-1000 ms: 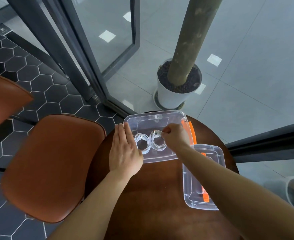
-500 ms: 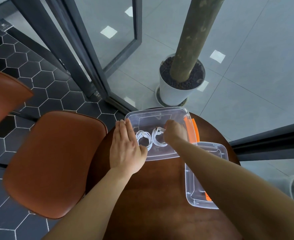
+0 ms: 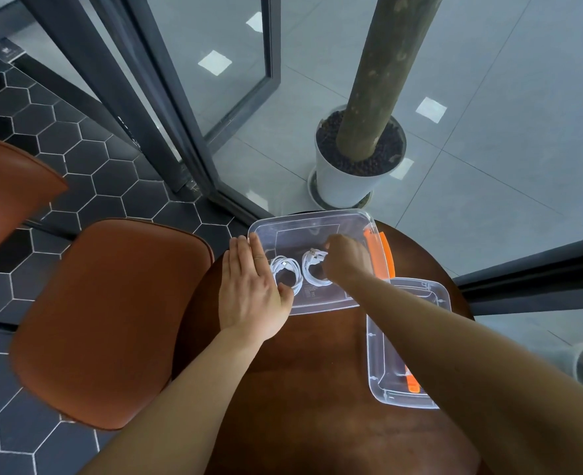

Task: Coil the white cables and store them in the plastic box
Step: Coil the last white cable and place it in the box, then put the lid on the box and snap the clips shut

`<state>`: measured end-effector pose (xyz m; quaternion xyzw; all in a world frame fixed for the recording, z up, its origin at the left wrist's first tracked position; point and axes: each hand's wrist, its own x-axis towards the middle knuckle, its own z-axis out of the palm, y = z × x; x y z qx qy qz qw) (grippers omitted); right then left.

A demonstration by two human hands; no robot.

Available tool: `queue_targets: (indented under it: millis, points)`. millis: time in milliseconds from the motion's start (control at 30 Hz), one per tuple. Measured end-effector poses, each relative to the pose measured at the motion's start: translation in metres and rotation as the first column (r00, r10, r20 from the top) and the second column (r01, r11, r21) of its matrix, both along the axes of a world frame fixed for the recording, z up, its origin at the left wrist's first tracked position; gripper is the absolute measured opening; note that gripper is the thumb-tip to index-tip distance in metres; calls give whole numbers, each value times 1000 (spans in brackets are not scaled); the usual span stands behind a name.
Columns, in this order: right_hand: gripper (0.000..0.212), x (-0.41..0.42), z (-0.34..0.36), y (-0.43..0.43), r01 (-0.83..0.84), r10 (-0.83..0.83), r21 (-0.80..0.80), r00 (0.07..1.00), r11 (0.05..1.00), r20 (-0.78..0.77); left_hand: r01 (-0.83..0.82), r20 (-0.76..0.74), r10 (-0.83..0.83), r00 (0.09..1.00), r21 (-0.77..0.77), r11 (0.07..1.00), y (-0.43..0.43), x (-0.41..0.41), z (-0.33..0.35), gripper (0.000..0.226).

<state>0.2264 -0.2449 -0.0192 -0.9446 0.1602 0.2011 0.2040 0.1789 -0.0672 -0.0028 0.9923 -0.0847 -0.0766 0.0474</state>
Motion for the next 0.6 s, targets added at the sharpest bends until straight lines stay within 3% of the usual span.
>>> queue_targets:
  millis: [300, 600]
  points:
    - [34, -18, 37, -4, 30, -38, 128, 997, 991, 61, -3, 1, 3, 1000, 35, 999, -2, -1, 8, 95]
    - [27, -62, 89, -30, 92, -122, 203, 982, 975, 145, 79, 100, -75, 992, -44, 996, -15, -17, 41, 80]
